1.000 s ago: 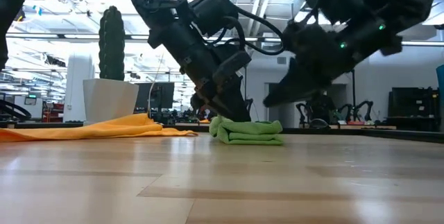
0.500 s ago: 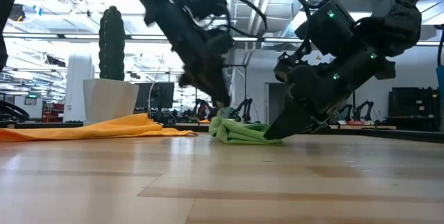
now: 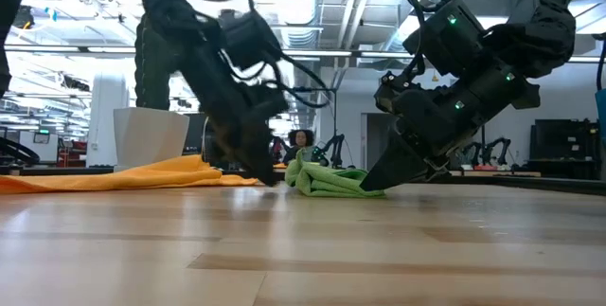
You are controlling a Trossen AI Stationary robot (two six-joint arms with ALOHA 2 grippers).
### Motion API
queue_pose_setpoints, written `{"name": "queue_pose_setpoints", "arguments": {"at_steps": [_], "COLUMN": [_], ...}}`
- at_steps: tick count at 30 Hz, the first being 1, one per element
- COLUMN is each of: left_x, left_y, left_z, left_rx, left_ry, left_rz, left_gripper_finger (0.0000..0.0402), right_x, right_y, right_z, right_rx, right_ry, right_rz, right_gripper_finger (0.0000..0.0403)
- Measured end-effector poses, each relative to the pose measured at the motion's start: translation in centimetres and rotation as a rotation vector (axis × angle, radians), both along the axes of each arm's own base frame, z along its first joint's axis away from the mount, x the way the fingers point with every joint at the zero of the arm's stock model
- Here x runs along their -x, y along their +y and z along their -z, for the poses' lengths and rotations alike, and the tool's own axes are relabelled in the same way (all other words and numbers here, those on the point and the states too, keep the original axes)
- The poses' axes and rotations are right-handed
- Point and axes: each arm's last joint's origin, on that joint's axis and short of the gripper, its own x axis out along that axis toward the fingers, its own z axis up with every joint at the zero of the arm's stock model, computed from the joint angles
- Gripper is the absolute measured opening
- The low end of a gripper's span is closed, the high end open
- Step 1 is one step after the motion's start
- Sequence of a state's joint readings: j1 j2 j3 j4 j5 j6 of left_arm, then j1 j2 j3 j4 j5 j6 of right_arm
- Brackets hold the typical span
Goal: Fold microfiber towels
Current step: Fold the green microfiber towel
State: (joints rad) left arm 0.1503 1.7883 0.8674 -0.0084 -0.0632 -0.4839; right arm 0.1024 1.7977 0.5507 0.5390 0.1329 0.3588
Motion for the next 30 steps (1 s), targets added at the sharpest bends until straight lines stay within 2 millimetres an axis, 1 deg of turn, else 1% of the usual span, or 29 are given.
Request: {"name": "queue_pose_setpoints", "arguments": {"at_steps": [2, 5, 10, 13, 17, 21, 23, 25, 26, 30], "left_x": [-0.4, -1.1, -1.7, -2.7, -4.0, -5.8, -6.7, -7.0, -7.3, -7.0], "left_y": [0.4, 1.1, 2.4, 3.3, 3.9, 4.5, 4.9, 5.2, 5.4, 6.2], "left_z": [0.8, 1.3, 0.2, -1.3, -3.8, -6.7, -7.1, -7.1, -7.4, -8.9], "left_rx": [-0.002, -0.010, -0.012, -0.053, -0.036, -0.163, -0.214, -0.226, -0.236, -0.237], "left_ry": [-0.005, 0.007, -0.003, -0.033, -0.030, -0.097, -0.120, -0.103, -0.114, -0.067], "left_rz": [-0.011, -0.032, -0.046, -0.043, -0.026, 0.035, 0.053, 0.065, 0.067, 0.070], "left_gripper_finger": [0.0005, 0.0003, 0.0001, 0.0000, 0.0000, 0.0000, 0.0000, 0.0000, 0.0000, 0.0000], "right_x": [0.0, 0.0, 0.0, 0.0, -0.1, -0.1, -0.1, -0.1, -0.1, -0.1], "right_y": [0.0, 0.0, 0.0, 0.0, -0.2, -0.2, -0.2, -0.2, -0.2, -0.2], "right_z": [0.0, 0.0, 0.0, 0.0, 0.0, 0.0, 0.0, 0.0, 0.0, 0.0], "right_rx": [-0.002, -0.002, -0.002, -0.002, 0.002, 0.010, 0.010, 0.007, 0.006, 0.006], "right_ry": [-0.007, -0.009, -0.009, -0.009, -0.010, -0.010, -0.010, -0.012, -0.011, -0.012], "right_rz": [-0.001, 0.000, -0.002, -0.002, -0.002, -0.008, -0.008, -0.006, -0.004, -0.002], "right_gripper_finger": [0.0028, 0.0025, 0.0025, 0.0028, 0.0027, 0.0024, 0.0025, 0.0027, 0.0028, 0.0028]}}
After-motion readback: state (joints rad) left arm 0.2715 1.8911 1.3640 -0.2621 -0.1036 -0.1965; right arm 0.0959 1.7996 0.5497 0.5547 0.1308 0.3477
